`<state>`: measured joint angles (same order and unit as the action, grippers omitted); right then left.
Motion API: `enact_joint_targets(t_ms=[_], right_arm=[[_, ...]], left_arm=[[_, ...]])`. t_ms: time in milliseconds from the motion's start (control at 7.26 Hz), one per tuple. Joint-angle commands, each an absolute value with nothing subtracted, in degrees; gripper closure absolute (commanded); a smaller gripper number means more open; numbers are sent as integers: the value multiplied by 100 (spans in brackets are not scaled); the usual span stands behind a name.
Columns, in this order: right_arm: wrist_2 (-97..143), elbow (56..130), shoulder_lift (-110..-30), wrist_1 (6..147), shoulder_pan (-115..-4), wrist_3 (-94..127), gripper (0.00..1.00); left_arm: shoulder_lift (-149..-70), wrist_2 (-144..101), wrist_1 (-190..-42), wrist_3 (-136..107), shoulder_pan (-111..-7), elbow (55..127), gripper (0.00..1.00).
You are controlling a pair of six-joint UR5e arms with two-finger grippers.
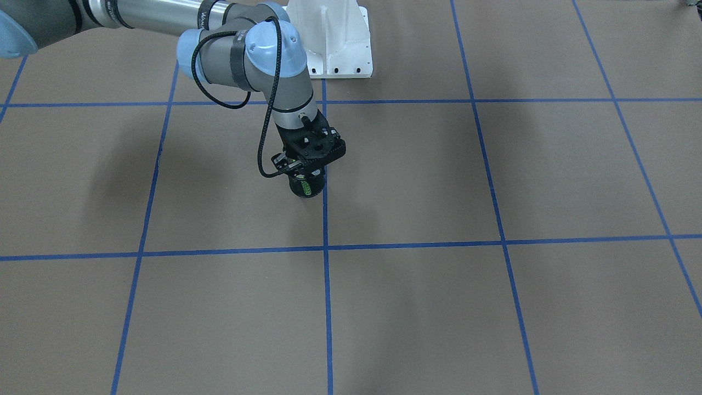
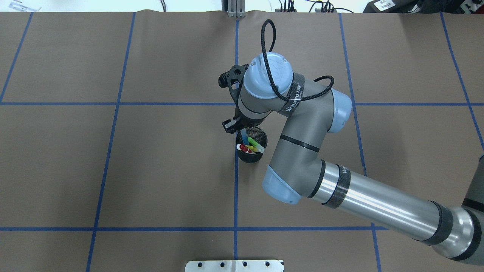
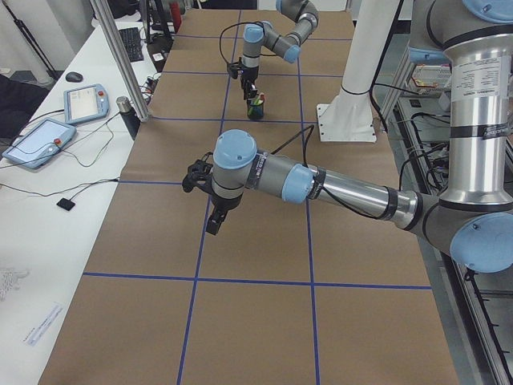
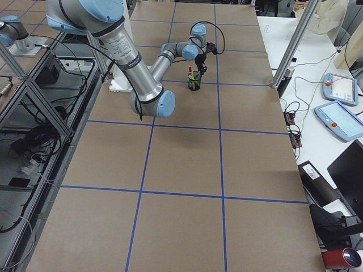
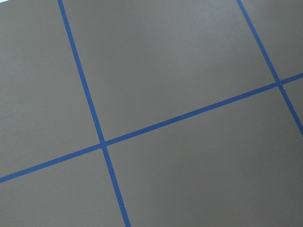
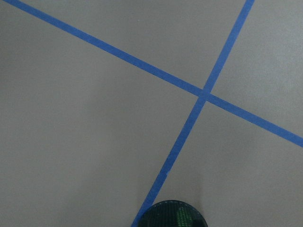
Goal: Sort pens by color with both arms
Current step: 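Close the right gripper on the blue marker in the cup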
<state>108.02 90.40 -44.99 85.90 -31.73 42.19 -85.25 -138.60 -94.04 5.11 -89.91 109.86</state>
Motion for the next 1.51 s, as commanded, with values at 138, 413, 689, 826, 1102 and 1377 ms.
enact_joint_targets(t_ms=[138, 413, 689, 826, 1102, 1377], right_arm=[[10810, 9035, -4500, 8587, -3173, 4245, 67], [10846, 9035, -4500, 8587, -3173, 4245, 79], [10872, 9044, -4474, 8639, -3173, 4297, 87], [10994, 9070, -4465, 8648, -3182, 4333, 87], [11266, 9245, -4430, 8779, -3330, 4377, 87], [11618, 9413, -4088, 9394, -3681, 4368, 86]], left_arm=[[-8525, -13860, -9404, 510, -8991, 10986, 0], [-8534, -13860, -9404, 510, -8991, 10978, 0], [-8560, -13860, -9404, 492, -8965, 10969, 0], [-8613, -13860, -9396, 449, -8895, 10960, 0], [-8727, -13852, -9387, 396, -8799, 10934, 0], [-9103, -13860, -9387, -356, -8396, 10934, 0]])
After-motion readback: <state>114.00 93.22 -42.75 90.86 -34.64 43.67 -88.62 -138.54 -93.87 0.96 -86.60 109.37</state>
